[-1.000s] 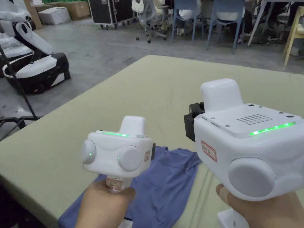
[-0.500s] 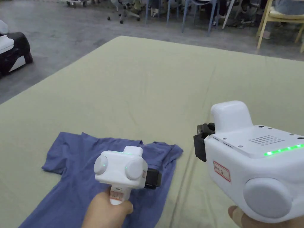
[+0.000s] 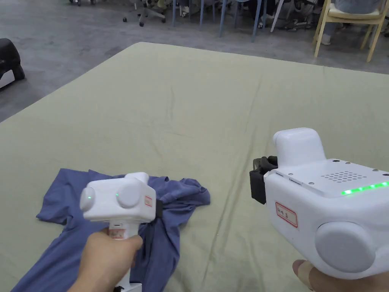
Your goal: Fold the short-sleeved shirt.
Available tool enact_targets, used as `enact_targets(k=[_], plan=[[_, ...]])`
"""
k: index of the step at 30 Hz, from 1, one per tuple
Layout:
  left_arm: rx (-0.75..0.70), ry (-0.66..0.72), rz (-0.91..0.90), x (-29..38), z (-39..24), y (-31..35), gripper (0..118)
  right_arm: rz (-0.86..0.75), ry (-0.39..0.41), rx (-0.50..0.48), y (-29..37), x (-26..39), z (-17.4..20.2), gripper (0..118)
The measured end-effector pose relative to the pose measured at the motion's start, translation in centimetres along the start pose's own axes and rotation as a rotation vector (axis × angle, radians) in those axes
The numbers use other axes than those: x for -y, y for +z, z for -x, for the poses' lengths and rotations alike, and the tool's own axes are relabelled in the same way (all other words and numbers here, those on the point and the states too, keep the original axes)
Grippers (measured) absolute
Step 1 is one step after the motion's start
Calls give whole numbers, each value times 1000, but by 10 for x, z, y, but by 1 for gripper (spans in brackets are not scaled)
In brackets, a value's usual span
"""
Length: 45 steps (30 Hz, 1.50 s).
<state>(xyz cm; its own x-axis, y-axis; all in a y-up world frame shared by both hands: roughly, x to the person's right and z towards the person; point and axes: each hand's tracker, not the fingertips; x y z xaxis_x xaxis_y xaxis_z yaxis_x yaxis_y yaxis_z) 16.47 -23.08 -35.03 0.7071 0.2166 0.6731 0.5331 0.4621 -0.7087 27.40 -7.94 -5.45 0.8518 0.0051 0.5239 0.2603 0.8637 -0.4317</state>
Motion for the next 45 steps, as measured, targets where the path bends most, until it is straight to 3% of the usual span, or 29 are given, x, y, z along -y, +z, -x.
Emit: enact_targets(k=[5,10,15,27,31,35,36,37,38,39,42,45], plan=[[-100,-32,-163,-26,-16,77,3,-55,-39,61,37,-6,-24,2],[-25,-125,-320,-42,-91,160,3,-137,-89,174,102,-17,-69,2],[117,-242,-365,-35,-195,195,3,-209,-97,312,180,-21,-113,2],[532,-430,-114,60,-453,157,3,-305,-139,638,352,0,-192,2],[617,-444,62,109,-508,118,3,-309,-161,693,381,11,-204,2],[596,-469,145,152,-535,86,5,-306,-174,717,393,21,-210,2],[587,-473,151,160,-538,78,24,-299,-175,723,394,24,-210,2],[565,-481,150,166,-539,73,77,-293,-174,726,393,26,-212,2],[543,-478,129,169,-537,70,118,-287,-173,725,392,28,-212,2],[537,-462,133,169,-535,64,118,-280,-172,719,391,30,-213,2],[703,-295,106,147,-503,81,118,-270,-182,701,384,34,-216,2],[717,-297,8,105,-467,115,118,-275,-211,664,372,36,-217,2]])
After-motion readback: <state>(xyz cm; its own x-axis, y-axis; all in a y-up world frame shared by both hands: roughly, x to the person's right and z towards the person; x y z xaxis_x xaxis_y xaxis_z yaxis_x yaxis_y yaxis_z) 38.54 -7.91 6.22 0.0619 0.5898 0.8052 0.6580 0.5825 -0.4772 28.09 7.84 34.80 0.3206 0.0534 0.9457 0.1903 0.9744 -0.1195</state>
